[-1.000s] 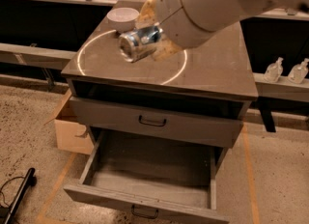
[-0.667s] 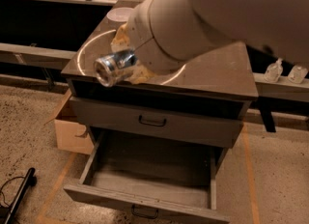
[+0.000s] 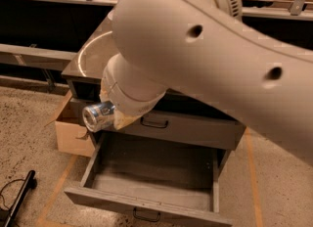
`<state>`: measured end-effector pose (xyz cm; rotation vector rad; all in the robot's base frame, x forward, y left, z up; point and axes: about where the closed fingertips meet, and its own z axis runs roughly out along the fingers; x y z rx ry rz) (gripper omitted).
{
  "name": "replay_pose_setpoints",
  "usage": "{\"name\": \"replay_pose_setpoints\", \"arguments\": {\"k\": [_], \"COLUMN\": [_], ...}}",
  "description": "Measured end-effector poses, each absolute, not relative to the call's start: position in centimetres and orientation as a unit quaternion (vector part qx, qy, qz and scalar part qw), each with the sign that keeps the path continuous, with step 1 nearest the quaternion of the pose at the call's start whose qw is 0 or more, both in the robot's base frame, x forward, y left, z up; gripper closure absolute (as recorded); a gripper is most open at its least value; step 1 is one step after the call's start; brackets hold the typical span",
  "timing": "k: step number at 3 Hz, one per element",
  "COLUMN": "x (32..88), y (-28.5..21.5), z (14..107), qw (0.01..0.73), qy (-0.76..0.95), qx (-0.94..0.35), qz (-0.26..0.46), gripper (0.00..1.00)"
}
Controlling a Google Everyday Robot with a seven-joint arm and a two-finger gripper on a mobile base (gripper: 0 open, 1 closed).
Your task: Place redbull can into middle drawer
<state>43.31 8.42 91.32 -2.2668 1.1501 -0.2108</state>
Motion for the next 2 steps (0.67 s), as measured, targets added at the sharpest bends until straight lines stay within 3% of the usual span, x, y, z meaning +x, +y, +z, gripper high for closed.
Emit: {"name": "replay_pose_setpoints", "arguments": {"k": [2], "x": [44.09], "y": [8.65], "z": [85.82], "qw": [0.259], "qy": [0.534], "qx": [-0.804], "qz": [-0.013], "gripper": [1.0]}}
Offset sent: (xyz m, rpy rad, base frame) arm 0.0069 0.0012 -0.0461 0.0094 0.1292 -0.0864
